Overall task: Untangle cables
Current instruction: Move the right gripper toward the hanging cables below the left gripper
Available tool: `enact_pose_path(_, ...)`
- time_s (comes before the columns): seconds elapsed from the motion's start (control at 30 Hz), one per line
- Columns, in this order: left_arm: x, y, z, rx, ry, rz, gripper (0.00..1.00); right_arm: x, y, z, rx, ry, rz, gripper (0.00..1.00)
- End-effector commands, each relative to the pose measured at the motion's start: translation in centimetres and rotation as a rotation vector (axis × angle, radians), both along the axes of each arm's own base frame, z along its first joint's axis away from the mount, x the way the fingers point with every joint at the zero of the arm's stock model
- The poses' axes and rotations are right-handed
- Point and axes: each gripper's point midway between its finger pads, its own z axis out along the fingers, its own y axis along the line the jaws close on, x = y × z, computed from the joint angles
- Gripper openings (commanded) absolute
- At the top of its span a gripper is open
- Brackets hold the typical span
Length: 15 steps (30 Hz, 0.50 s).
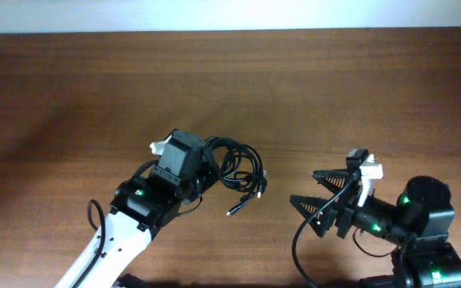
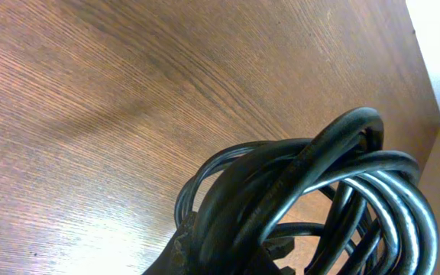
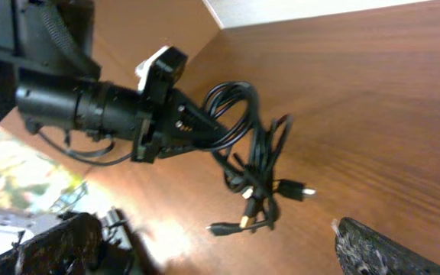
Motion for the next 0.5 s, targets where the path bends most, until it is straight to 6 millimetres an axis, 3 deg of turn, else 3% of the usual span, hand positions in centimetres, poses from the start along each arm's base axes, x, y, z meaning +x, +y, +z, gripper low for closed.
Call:
enact_pose_path(0.0,0.1,-1.4,2.3,-0.081,-0.04,-0.034,0.0,-1.4,1.1,1.0,0.013,-0.065,0.133,0.91)
enact_pose_path(0.23,0.0,-5.5,5.6,-0.227,-0.163,-0.281,0.0,-1.5,1.1,0.4,-0.009,-0.07,0.145,0.85)
enact_pose_path(0.47,0.0,-6.8,7.2,-0.252,-0.252,-0.398,0.0,0.0,0.5,-0.8,-0.049,-0.032,0.077,0.7)
